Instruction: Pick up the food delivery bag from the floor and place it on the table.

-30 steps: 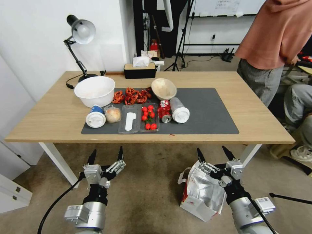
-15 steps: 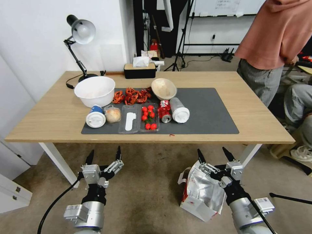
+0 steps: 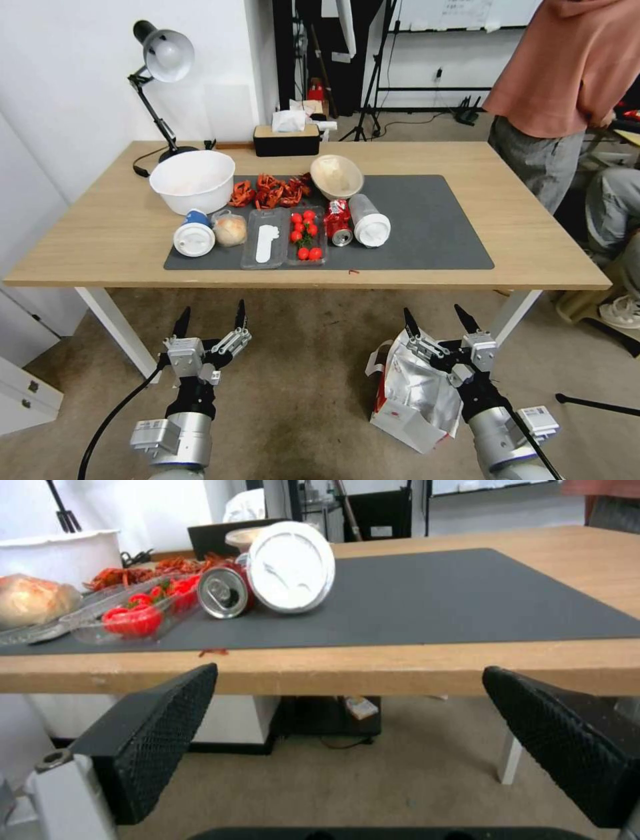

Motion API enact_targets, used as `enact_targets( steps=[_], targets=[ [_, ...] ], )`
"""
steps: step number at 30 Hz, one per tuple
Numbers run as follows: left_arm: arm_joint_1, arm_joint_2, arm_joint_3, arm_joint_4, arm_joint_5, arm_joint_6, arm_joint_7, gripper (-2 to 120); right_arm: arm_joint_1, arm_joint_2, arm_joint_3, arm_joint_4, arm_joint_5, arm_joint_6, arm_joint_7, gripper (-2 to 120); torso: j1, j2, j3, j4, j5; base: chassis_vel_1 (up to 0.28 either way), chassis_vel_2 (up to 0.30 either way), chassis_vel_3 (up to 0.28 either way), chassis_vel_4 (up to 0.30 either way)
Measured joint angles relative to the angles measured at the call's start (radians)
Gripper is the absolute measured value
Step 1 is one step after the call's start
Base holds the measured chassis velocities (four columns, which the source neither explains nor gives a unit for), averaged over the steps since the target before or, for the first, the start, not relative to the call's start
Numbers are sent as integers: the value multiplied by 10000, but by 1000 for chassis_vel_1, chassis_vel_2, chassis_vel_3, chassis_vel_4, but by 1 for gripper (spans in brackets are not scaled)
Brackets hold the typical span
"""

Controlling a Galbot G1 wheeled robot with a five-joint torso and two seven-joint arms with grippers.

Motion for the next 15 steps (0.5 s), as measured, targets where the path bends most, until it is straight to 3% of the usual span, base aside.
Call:
enact_targets(
  steps=[15],
  targets=[
    [-67, 71, -6, 115, 69, -48, -110, 100, 0, 5, 0, -3, 19, 8, -35, 100, -334, -755, -421, 1, 0, 0, 0, 0, 0]
  ],
)
